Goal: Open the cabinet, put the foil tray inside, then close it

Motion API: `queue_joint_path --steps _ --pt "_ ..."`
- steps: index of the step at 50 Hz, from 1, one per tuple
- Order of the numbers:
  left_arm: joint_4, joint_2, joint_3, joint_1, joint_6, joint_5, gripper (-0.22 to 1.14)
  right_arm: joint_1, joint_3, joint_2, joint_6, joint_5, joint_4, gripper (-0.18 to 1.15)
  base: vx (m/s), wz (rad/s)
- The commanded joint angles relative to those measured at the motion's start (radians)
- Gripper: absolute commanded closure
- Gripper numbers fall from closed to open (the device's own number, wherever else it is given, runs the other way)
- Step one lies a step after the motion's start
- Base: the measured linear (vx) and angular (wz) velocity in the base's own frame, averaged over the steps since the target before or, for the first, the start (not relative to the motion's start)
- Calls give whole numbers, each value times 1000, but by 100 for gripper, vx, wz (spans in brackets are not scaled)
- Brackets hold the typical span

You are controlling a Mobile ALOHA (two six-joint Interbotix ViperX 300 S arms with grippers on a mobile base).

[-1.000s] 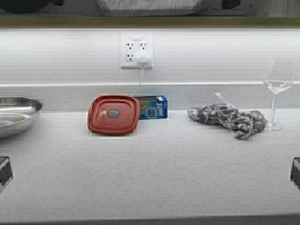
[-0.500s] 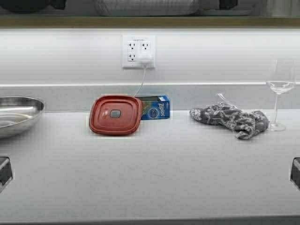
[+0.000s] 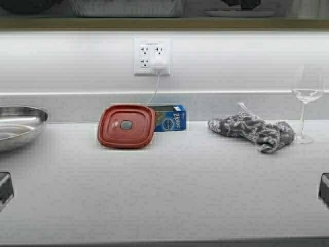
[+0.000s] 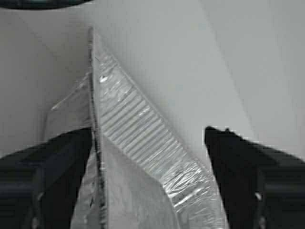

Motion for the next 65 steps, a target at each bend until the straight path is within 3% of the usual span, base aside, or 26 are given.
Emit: queue_joint_path --steps 1,15,24,27,30,35,38,41,46,51,65 --pt "-5 -29 -25 8 2 -3 -8 2 -14 -51 -9 11 8 -6 0 0" --pt "8 -89 11 64 8 -3 -8 5 0 -81 -75 11 3 -6 0 0" --pt "106 -164 63 71 100 17 -1 35 34 -118 -224 41 2 0 0 0" --pt "110 -190 74 58 155 67 10 55 49 -140 -272 123 2 9 0 0" --pt "112 -218 80 41 224 138 32 81 64 -163 -327 225 0 24 0 0" --pt "133 -265 80 -23 403 267 85 138 83 -198 -457 413 0 63 0 0" --pt "135 -284 75 -69 535 339 104 175 89 -215 -548 520 0 88 0 0" --pt "118 -291 71 -110 660 400 98 215 89 -221 -655 638 6 102 -1 0" --pt "43 -298 80 -135 767 440 82 244 83 -219 -750 749 14 90 -2 0" --pt "-12 -305 107 -135 810 434 86 245 91 -232 -761 767 9 87 -5 0" --pt "-14 -301 130 -135 862 433 87 244 94 -245 -779 798 -18 90 -10 -2"
